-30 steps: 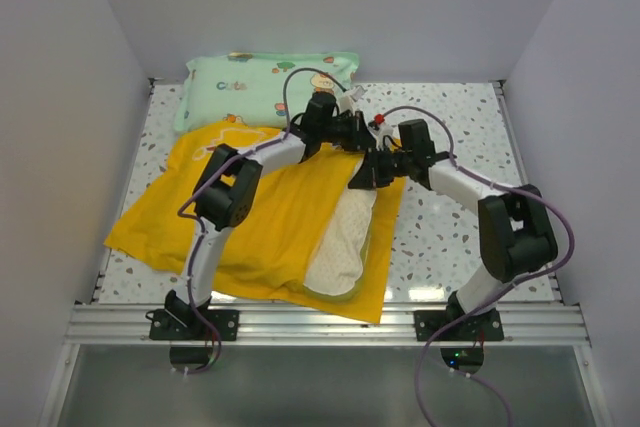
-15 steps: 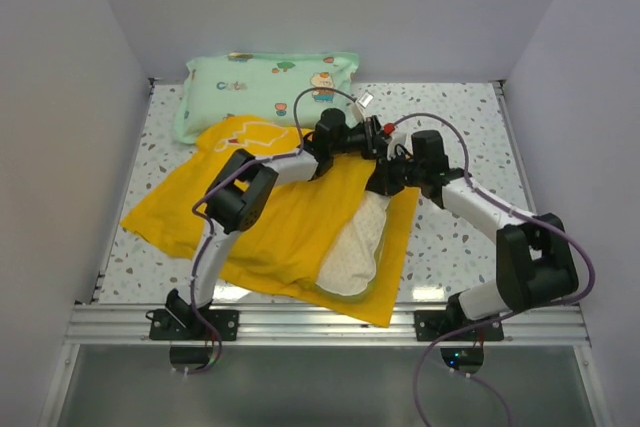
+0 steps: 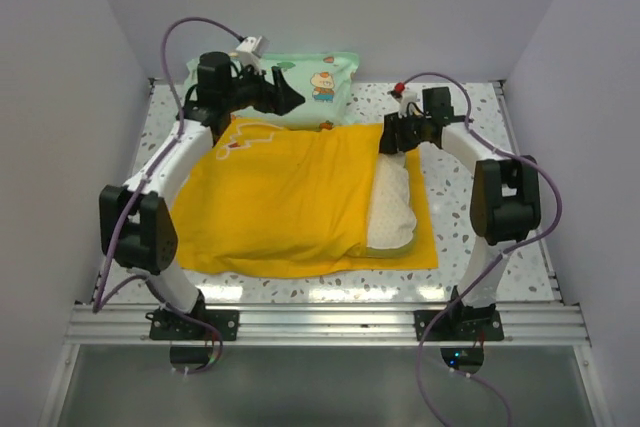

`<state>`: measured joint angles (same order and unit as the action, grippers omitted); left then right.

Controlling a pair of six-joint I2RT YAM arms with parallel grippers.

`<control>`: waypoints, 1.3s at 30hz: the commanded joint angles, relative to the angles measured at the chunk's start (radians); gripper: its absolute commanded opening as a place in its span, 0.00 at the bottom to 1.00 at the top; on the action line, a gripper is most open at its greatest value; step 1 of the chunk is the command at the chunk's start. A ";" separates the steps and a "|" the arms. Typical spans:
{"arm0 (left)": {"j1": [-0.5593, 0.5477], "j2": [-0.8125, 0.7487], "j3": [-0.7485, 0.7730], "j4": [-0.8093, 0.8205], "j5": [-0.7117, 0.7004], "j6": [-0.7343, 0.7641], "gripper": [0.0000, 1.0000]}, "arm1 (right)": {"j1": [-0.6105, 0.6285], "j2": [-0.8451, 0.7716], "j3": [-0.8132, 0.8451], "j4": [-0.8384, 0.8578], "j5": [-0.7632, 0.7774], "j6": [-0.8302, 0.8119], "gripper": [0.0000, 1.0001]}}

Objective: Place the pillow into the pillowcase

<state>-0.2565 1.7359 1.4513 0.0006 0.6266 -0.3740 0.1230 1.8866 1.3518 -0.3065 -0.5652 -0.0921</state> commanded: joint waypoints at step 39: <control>-0.682 -0.587 -0.764 -0.993 -0.419 1.508 0.68 | -0.134 0.043 -0.122 -0.698 -0.273 -0.037 0.00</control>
<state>-0.9066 1.1324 0.7368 -0.9123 0.2226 1.0500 -0.0132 1.9419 1.2282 -1.0599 -0.8253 -0.1558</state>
